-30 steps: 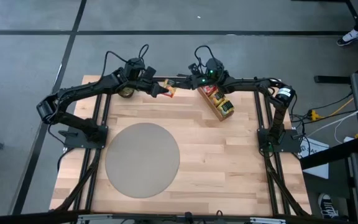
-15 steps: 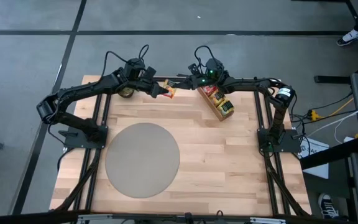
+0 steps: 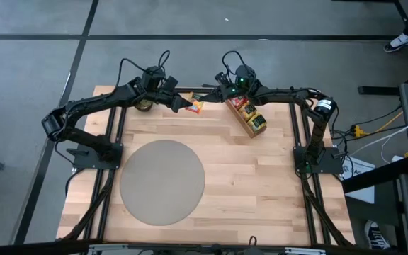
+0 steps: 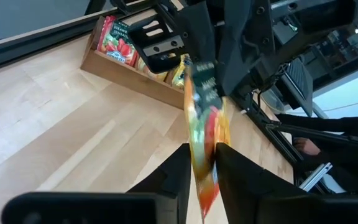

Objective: Pick & Place Tea
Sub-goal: Put the orange tea bag into the middle section of the wooden organizer

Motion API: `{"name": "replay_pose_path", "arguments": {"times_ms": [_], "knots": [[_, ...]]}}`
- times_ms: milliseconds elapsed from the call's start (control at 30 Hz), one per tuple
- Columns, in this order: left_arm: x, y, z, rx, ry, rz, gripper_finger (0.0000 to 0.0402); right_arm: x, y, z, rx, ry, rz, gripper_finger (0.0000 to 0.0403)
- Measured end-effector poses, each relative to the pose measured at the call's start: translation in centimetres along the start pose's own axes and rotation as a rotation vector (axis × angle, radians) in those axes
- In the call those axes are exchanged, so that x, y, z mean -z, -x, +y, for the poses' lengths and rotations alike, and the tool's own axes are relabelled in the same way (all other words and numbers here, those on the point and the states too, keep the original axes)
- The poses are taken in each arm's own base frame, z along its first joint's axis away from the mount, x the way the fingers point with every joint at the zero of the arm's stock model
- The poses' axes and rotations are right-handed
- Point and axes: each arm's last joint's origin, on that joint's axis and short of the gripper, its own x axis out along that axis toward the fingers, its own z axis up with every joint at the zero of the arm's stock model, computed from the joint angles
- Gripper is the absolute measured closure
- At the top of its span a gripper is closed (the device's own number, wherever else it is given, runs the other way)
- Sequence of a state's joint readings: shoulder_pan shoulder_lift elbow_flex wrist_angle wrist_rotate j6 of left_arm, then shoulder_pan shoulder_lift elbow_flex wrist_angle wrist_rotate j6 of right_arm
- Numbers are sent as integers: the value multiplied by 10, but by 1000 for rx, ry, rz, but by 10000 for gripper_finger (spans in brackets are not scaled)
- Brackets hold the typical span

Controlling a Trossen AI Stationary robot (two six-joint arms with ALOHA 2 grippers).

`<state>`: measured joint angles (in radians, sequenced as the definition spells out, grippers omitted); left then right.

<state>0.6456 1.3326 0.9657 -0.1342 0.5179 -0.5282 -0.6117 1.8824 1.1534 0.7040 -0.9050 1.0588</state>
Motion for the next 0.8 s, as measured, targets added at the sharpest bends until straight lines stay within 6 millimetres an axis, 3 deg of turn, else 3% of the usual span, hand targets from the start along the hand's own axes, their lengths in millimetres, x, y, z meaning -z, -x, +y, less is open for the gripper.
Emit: {"name": "replay_pose_path", "arguments": {"times_ms": [167,300,800], "knots": [[0,0,0,0,2,1,323,1,3,-1,21,-34,28,401],[0,0,0,-2,3,3,324,5,10,10,99,-15,67,401],[0,0,1,-21,-24,-8,324,45,79,68,899,136,154,400]]}}
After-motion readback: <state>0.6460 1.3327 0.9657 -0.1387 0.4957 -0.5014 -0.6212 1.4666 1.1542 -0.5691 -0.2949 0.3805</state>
